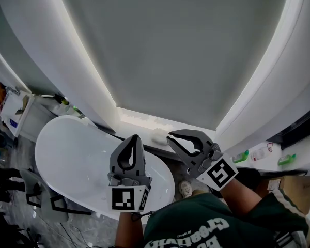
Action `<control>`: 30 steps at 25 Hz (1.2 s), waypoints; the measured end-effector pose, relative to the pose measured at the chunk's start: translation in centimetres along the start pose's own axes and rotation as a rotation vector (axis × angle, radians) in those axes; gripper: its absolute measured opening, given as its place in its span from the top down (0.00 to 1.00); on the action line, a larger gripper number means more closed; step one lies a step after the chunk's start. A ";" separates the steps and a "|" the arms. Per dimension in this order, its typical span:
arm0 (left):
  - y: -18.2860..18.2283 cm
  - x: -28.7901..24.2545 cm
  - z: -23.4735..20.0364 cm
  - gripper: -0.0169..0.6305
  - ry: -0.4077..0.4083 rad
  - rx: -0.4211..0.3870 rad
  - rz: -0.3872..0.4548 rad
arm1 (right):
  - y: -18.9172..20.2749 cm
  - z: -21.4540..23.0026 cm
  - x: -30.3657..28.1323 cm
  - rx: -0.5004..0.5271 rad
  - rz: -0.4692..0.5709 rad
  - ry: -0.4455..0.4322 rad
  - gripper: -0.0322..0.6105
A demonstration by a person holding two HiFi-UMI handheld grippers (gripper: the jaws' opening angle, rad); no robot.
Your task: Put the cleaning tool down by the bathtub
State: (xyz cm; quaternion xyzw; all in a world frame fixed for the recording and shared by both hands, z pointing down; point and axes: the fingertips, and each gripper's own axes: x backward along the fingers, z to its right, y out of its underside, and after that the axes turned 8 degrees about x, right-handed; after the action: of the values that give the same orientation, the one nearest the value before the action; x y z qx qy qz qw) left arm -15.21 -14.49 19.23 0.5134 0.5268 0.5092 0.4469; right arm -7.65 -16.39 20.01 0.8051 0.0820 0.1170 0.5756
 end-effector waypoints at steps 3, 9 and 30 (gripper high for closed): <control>0.1 0.1 0.5 0.96 0.016 -0.007 -0.006 | -0.2 -0.3 0.2 -0.007 0.013 -0.005 0.92; 0.1 -0.1 0.8 0.96 0.024 -0.006 -0.009 | -0.5 -0.5 0.5 -0.015 0.034 -0.005 0.93; -0.4 0.1 1.8 0.96 0.052 -0.020 -0.006 | -0.8 -0.5 0.7 0.003 0.009 0.010 0.93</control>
State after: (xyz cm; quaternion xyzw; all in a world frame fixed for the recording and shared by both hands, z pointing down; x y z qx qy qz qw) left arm -13.50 -14.24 18.67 0.4938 0.5346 0.5261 0.4399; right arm -7.13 -15.50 19.47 0.8058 0.0816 0.1234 0.5734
